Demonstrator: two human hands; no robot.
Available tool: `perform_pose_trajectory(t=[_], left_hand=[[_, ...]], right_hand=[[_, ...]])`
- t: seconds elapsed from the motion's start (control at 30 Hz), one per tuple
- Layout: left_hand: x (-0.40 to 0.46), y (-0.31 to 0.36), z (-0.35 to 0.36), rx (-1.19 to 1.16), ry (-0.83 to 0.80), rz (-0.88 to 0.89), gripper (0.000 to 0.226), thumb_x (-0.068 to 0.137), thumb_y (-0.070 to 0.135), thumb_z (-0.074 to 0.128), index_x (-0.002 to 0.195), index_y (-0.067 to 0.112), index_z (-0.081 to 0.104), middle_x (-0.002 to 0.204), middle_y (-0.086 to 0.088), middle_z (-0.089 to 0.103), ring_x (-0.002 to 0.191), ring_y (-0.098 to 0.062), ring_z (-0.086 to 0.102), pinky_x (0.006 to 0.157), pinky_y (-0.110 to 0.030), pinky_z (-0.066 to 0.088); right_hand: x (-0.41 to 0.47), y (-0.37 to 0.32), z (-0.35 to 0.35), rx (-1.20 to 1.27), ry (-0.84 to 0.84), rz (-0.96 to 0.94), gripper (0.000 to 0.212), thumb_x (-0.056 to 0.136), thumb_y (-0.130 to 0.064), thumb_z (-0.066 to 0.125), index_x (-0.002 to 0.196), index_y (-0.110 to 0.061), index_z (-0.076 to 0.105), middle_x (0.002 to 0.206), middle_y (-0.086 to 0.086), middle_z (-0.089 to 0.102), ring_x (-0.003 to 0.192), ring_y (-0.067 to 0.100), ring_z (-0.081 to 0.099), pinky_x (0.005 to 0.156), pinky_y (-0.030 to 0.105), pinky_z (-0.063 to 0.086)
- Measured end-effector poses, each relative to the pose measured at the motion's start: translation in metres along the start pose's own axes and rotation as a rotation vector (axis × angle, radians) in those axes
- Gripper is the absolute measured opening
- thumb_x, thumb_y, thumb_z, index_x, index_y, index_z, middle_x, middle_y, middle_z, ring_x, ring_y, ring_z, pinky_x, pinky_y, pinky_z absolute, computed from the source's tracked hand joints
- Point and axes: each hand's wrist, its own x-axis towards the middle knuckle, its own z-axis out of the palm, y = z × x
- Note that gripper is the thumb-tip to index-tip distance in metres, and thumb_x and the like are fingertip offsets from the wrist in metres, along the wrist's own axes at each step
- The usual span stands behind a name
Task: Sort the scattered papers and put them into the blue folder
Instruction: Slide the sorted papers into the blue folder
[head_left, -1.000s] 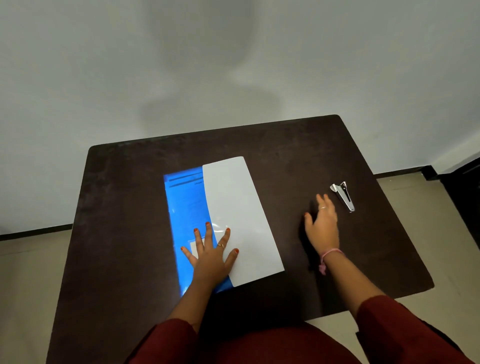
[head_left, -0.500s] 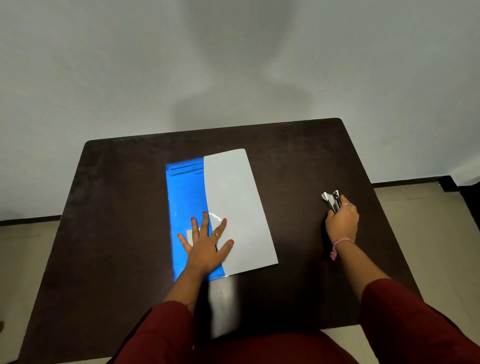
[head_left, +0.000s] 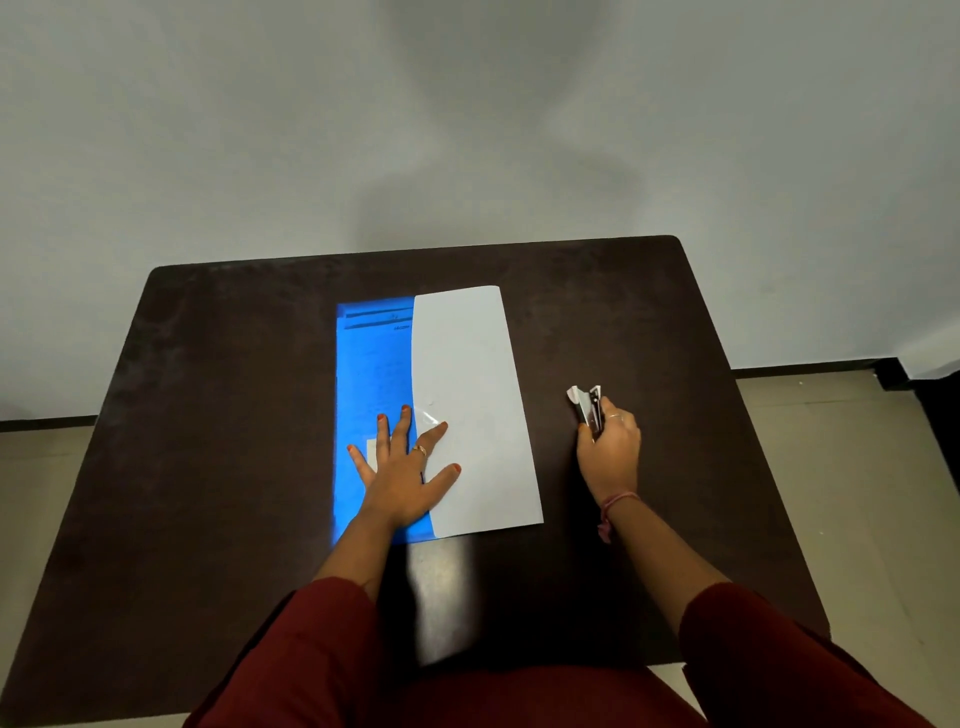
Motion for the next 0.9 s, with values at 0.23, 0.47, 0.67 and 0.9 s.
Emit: perform_pose_trajectory(t=[0.23, 0.47, 0.67, 0.9], left_hand=[[0.0, 0.004, 0.0, 0.036, 0.002, -0.028, 0.097, 0.069, 0.082, 0.015, 0.151, 0.035, -0.005, 0.158, 0.007, -0.019, 0.142, -0.021, -0.028, 0.104, -0.063, -0.021], [-0.002, 0.002, -0.007, 0.051, -0.041, -0.011, 0.087, 0.087, 0.068, 0.038, 0.152, 0.031, -0.006, 0.158, 0.007, -0.022, 0.142, -0.022, -0.028, 0.106, -0.064, -0.019], [-0.001, -0.005, -0.008, 0.069, -0.063, 0.01, 0.089, 0.086, 0.069, 0.04, 0.152, 0.031, -0.007, 0.157, 0.007, -0.023, 0.143, -0.021, -0.028, 0.107, -0.064, -0.017], [-0.001, -0.008, -0.01, 0.089, -0.085, 0.028, 0.09, 0.086, 0.069, 0.041, 0.152, 0.031, -0.007, 0.157, 0.006, -0.023, 0.143, -0.022, -0.027, 0.108, -0.063, -0.015]], right_hand=[[-0.022, -0.021, 0.028, 0.008, -0.02, -0.056, 0.048, 0.092, -0.005, 0.051, 0.14, -0.005, 0.043, 0.129, 0.015, 0.05, 0.12, 0.027, 0.044, 0.1, 0.031, 0.038], [-0.021, -0.033, 0.034, -0.023, -0.026, -0.018, 0.051, 0.092, -0.005, 0.05, 0.142, -0.003, 0.039, 0.13, 0.018, 0.048, 0.12, 0.03, 0.042, 0.101, 0.034, 0.036], [-0.008, -0.044, 0.032, -0.067, -0.039, 0.027, 0.051, 0.094, -0.008, 0.051, 0.143, -0.005, 0.037, 0.134, 0.015, 0.045, 0.126, 0.029, 0.039, 0.105, 0.035, 0.035], [-0.009, -0.045, 0.033, -0.057, -0.061, 0.048, 0.056, 0.092, -0.01, 0.055, 0.144, -0.007, 0.036, 0.135, 0.014, 0.043, 0.128, 0.029, 0.038, 0.107, 0.036, 0.034]])
